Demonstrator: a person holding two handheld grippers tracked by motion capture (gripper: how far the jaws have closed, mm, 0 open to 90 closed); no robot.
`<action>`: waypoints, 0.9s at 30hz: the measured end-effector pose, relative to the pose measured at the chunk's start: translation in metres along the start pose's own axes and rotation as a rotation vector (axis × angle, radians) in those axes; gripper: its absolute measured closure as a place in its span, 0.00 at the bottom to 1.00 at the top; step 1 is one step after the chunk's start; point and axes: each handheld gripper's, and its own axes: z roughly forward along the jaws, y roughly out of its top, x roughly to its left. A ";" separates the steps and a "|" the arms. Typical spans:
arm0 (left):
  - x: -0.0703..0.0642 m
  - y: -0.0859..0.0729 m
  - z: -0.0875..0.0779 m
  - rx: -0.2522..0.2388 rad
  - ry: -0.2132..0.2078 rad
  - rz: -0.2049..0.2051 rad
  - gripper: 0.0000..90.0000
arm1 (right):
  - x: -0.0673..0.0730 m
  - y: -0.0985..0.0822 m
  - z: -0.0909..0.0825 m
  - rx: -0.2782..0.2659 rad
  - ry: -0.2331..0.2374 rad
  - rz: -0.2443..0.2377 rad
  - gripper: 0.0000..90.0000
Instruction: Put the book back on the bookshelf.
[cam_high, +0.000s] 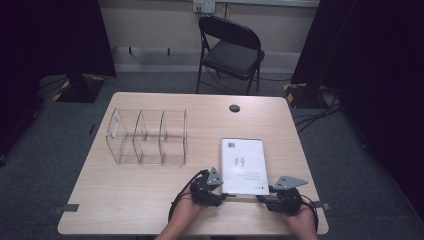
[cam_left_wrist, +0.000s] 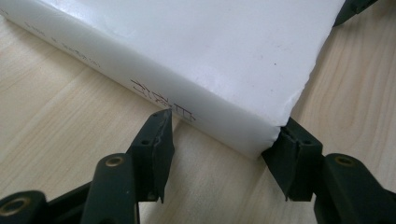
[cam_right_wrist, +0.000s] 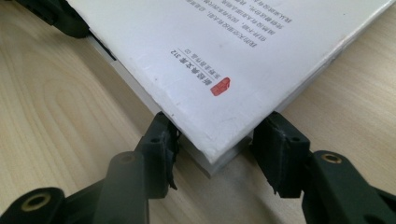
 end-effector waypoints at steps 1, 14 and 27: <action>0.000 0.000 0.000 0.000 0.000 0.000 0.50 | 0.000 0.000 0.000 0.000 0.000 0.000 0.56; 0.002 0.000 -0.003 0.025 -0.006 0.008 0.53 | 0.008 0.004 -0.002 0.025 -0.002 -0.029 0.59; 0.002 0.001 -0.004 0.030 -0.004 0.006 0.53 | 0.009 0.010 -0.010 -0.044 0.004 -0.008 0.63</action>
